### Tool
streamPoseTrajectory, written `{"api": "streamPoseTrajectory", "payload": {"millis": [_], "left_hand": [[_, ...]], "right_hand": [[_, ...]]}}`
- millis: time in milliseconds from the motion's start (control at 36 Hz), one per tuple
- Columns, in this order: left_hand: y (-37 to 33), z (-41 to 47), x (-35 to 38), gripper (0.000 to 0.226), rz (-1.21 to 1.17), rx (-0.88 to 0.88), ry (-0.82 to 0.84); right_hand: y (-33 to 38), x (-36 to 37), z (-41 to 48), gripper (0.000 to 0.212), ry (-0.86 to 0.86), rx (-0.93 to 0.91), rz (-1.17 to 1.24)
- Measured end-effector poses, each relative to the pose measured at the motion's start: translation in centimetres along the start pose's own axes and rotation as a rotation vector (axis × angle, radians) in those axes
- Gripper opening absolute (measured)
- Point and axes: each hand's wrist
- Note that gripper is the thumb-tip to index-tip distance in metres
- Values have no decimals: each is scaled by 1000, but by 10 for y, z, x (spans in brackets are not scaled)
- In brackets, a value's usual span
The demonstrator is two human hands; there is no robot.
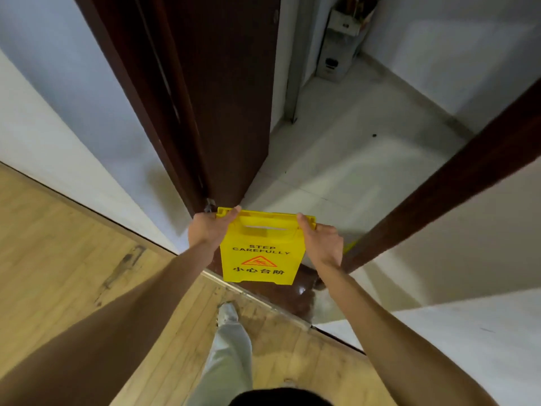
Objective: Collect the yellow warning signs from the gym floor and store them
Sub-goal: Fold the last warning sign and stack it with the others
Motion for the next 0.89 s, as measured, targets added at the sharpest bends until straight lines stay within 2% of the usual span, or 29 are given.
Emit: {"api": "streamPoseTrajectory", "payload": {"millis": [139,278,361,639,778,889], "left_hand": [[-30,77,-2,62,-31,25,64],[-72,127,2,52,-41,103,136],[-105,152,15,57,-41,154,175],[-215,206,108,62,45,280,351],[-290,228,179,51,91,348,423],[-324,233,203,53,108,425,441]], "right_hand": [[56,23,42,60,-2,72,7],[96,32,73,60,-87,162,77],[111,35,95,64,-153,253,118],[108,33,190,61,-412,478,283],[103,17,269,58,-498,597,323],[103,9,300,60,-524,593,322]]}}
Point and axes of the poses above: each hand's wrist, its own z-axis towards the middle knuckle, its own x-axis out of the palm, y = z × x, and after that the axes turned 12 degrees about -y, right-handed
